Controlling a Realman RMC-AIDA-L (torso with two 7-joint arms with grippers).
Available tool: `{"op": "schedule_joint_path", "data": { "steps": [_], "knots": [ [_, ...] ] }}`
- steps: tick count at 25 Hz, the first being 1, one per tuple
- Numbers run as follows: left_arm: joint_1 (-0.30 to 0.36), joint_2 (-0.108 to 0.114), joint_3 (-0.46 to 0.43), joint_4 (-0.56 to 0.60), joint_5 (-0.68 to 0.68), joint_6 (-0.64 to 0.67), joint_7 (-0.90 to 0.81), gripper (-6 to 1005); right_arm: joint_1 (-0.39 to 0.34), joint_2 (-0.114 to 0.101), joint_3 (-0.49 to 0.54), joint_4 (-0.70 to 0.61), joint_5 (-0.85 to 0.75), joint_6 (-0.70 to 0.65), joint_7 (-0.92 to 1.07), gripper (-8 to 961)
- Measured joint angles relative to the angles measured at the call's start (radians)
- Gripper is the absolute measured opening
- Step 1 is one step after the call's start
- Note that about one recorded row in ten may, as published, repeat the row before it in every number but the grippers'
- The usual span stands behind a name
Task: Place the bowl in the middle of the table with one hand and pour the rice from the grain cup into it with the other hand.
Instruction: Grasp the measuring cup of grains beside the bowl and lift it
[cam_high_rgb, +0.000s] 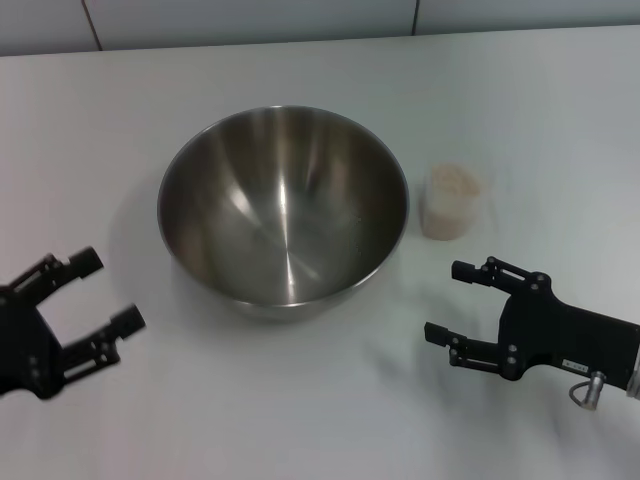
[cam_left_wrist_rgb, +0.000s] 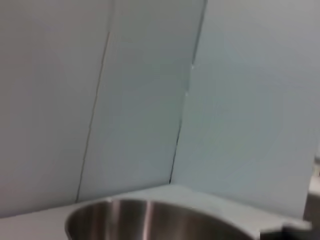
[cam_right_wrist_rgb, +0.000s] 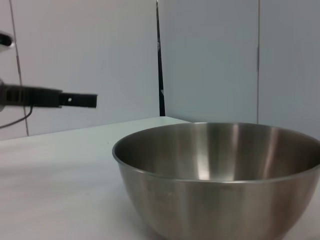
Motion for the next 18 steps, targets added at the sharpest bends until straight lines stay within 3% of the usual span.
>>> {"op": "schedule_joint_path", "data": {
  "steps": [4, 8, 10, 18],
  "knots": [
    [0.015, -0.008, -0.006, -0.067, 0.043, -0.032, 0.224, 872, -0.002, 0.0, 0.001, 0.0, 0.0, 0.0, 0.0, 816],
    [0.02, -0.013, -0.007, -0.085, 0.046, -0.048, 0.28, 872, -0.004, 0.0, 0.001, 0.0, 0.0, 0.0, 0.001, 816],
    [0.04, -0.023, -0.008, -0.106, 0.047, -0.084, 0.389, 872, -0.004, 0.0, 0.001, 0.0, 0.0, 0.0, 0.001, 816],
    [0.045, -0.022, -0.008, -0.107, 0.047, -0.087, 0.419, 872, -0.006, 0.001, 0.015, 0.009, 0.0, 0.0, 0.001, 816]
  ]
}}
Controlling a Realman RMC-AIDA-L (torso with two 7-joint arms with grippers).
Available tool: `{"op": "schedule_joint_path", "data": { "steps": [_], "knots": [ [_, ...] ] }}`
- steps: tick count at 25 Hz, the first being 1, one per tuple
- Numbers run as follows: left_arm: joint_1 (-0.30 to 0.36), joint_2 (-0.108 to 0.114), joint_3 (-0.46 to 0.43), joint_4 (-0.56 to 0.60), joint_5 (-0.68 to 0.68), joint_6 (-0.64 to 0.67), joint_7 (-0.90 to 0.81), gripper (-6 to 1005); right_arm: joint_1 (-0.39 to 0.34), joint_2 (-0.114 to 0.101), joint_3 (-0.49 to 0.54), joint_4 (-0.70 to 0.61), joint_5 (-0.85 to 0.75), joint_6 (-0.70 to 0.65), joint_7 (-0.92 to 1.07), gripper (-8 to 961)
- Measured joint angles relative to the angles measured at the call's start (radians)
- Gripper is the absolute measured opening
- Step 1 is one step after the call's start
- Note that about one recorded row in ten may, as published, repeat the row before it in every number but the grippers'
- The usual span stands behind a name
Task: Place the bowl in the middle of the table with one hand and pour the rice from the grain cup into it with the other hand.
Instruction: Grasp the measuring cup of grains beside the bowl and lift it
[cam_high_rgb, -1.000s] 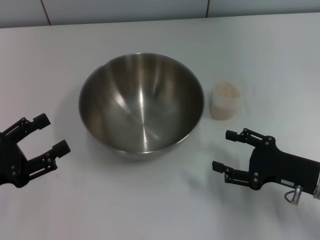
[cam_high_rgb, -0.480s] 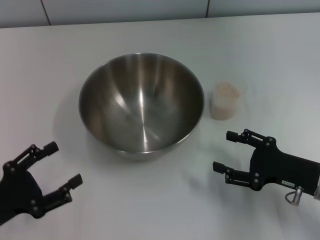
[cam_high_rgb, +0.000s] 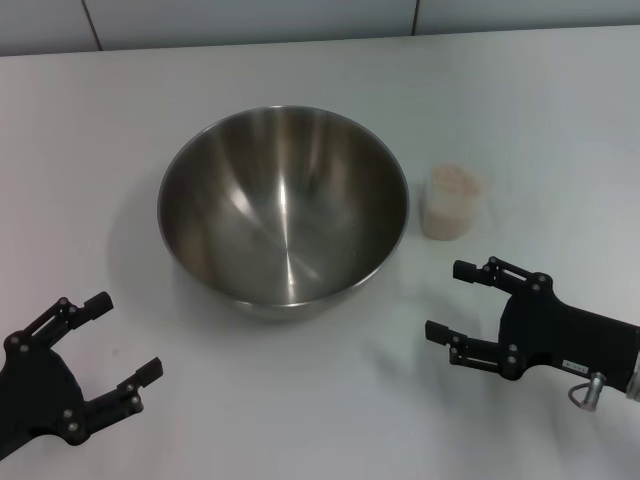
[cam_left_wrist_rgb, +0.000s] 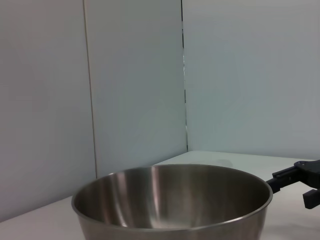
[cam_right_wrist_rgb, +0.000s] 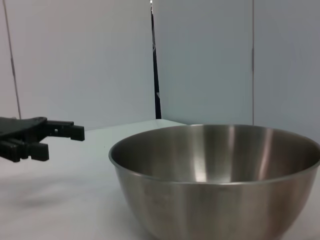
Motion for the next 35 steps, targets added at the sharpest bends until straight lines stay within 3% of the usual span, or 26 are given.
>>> {"op": "schedule_joint_path", "data": {
  "steps": [5, 6, 8, 9, 10, 16, 21, 29, 35],
  "knots": [
    [-0.003, -0.001, 0.0, -0.001, 0.0, 0.0, 0.001, 872, -0.027, 0.0, 0.073, 0.074, 0.008, 0.0, -0.049, 817],
    [-0.004, -0.001, 0.0, -0.001, 0.0, 0.0, 0.001, 872, -0.061, 0.003, 0.161, 0.142, 0.012, 0.0, -0.127, 817],
    [-0.006, -0.001, 0.001, -0.001, 0.0, 0.001, -0.003, 872, -0.081, 0.005, 0.207, 0.177, 0.012, 0.001, -0.17, 817],
    [-0.007, 0.0, 0.001, -0.001, -0.003, 0.005, -0.007, 872, -0.119, 0.007, 0.299, 0.245, 0.012, 0.019, -0.245, 817],
    [-0.007, 0.0, 0.001, -0.001, -0.003, 0.005, -0.007, 872, -0.119, 0.007, 0.299, 0.245, 0.012, 0.019, -0.245, 817],
    [-0.009, 0.006, 0.001, -0.001, -0.007, 0.013, -0.011, 872, -0.193, 0.011, 0.524, 0.399, 0.014, 0.145, -0.29, 817],
    [-0.009, 0.008, -0.005, -0.001, -0.008, 0.024, -0.013, 872, -0.2, 0.012, 0.583, 0.447, 0.054, 0.236, -0.305, 817],
    [-0.004, 0.01, -0.027, -0.001, -0.008, 0.035, -0.013, 873, -0.195, 0.013, 0.582, 0.496, 0.176, 0.275, -0.466, 817],
    [-0.005, 0.01, -0.029, -0.001, -0.008, 0.037, -0.013, 873, -0.181, 0.013, 0.581, 0.492, 0.181, 0.292, -0.472, 816]
  ]
}}
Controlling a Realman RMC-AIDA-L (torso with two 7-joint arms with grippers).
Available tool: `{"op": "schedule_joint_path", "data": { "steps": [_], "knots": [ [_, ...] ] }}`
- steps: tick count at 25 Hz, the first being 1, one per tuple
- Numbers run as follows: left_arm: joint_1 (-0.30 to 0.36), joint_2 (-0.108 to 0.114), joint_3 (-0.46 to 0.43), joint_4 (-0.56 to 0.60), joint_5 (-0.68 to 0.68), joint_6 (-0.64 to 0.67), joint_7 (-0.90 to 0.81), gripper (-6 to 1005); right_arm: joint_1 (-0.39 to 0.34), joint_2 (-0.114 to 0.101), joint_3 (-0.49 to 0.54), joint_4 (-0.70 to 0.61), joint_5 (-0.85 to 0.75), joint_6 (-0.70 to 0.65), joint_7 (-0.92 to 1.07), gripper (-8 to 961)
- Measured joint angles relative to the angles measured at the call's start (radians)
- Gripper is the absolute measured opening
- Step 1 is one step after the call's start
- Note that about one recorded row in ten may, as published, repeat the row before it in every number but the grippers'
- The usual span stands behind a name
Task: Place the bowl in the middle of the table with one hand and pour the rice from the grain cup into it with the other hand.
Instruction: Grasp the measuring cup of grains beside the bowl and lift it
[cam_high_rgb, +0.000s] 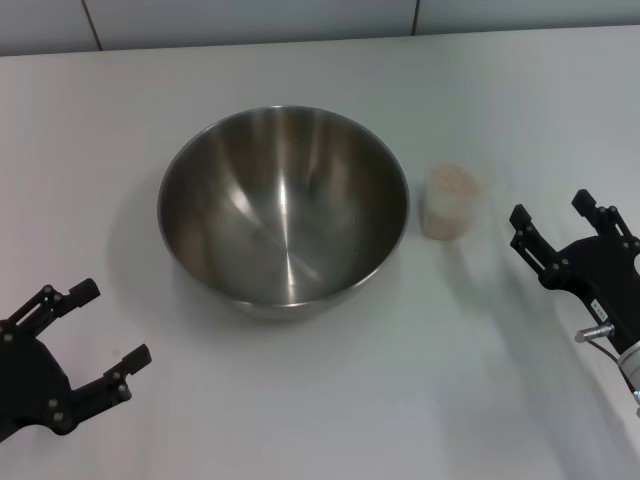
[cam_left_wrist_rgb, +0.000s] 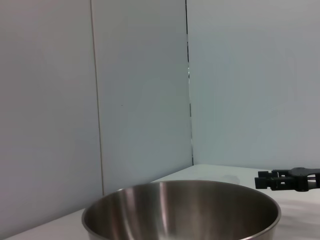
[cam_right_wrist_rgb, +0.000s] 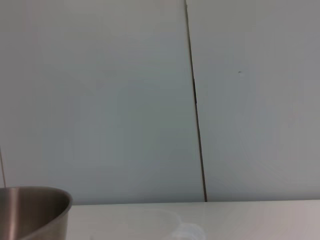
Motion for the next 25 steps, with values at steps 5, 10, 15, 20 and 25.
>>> {"op": "schedule_joint_path", "data": {
  "steps": [5, 10, 15, 20, 25],
  "knots": [
    [0.0, 0.0, -0.009, 0.0, 0.0, 0.003, 0.0, 873, 0.008, 0.0, 0.003, -0.003, 0.001, 0.004, -0.001, 816],
    [-0.001, 0.0, -0.013, 0.0, 0.0, 0.007, 0.0, 873, 0.031, 0.0, 0.007, -0.014, 0.001, 0.036, -0.001, 816],
    [-0.002, -0.002, -0.018, 0.0, 0.0, 0.01, 0.0, 873, 0.069, 0.0, 0.009, -0.025, 0.002, 0.074, -0.002, 816],
    [0.001, -0.003, -0.034, 0.0, 0.0, 0.022, 0.0, 873, 0.101, 0.0, 0.011, -0.033, 0.013, 0.107, -0.002, 816],
    [0.001, -0.003, -0.057, 0.002, 0.0, 0.04, 0.0, 872, 0.124, 0.0, 0.011, -0.042, 0.035, 0.129, -0.002, 816]
  ]
}}
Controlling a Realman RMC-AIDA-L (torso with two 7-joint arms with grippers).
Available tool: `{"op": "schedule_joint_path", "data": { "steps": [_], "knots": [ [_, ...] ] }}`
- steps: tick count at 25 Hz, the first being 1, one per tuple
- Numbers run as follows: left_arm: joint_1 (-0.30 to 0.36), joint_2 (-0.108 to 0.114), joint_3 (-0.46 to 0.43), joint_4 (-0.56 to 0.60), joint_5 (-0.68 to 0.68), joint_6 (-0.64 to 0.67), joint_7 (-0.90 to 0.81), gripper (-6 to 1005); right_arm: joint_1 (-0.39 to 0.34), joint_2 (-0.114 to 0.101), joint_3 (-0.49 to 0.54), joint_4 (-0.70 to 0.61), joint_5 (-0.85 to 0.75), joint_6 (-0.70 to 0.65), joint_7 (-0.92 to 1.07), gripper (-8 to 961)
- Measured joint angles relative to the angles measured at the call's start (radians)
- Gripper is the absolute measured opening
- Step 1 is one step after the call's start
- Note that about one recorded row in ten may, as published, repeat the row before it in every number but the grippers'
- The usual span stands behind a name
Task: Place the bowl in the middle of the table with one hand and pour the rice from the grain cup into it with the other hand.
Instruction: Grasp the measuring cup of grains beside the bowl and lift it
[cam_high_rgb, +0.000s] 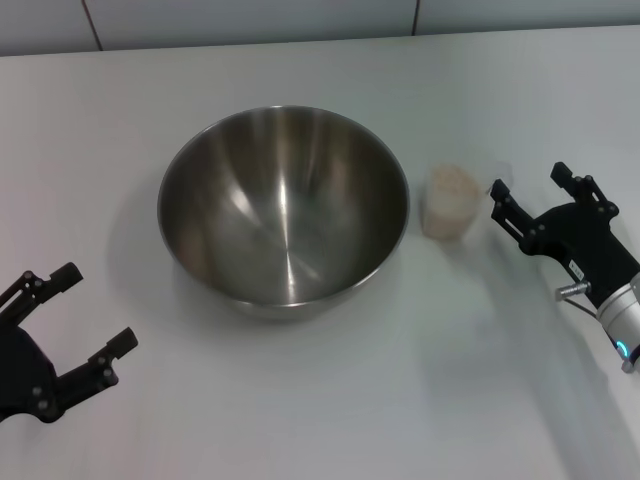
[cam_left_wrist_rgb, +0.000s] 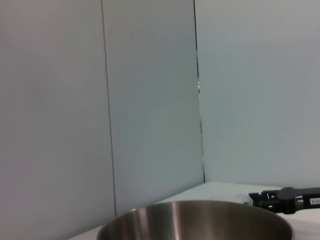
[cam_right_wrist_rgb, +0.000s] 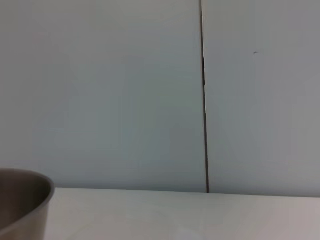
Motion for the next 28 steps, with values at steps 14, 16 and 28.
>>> {"op": "schedule_joint_path", "data": {
  "steps": [14, 16, 28],
  "knots": [
    [-0.01, 0.0, -0.034, 0.007, -0.002, 0.019, 0.0, 872, 0.06, 0.0, 0.0, -0.01, 0.028, 0.06, 0.0, 817],
    [-0.012, 0.0, -0.037, 0.008, -0.003, 0.02, 0.0, 872, 0.065, 0.0, 0.0, -0.01, 0.029, 0.068, 0.0, 816],
    [-0.01, 0.002, -0.045, 0.009, -0.004, 0.034, 0.0, 871, 0.07, 0.0, 0.003, -0.008, 0.055, 0.072, 0.0, 811]
  ]
}}
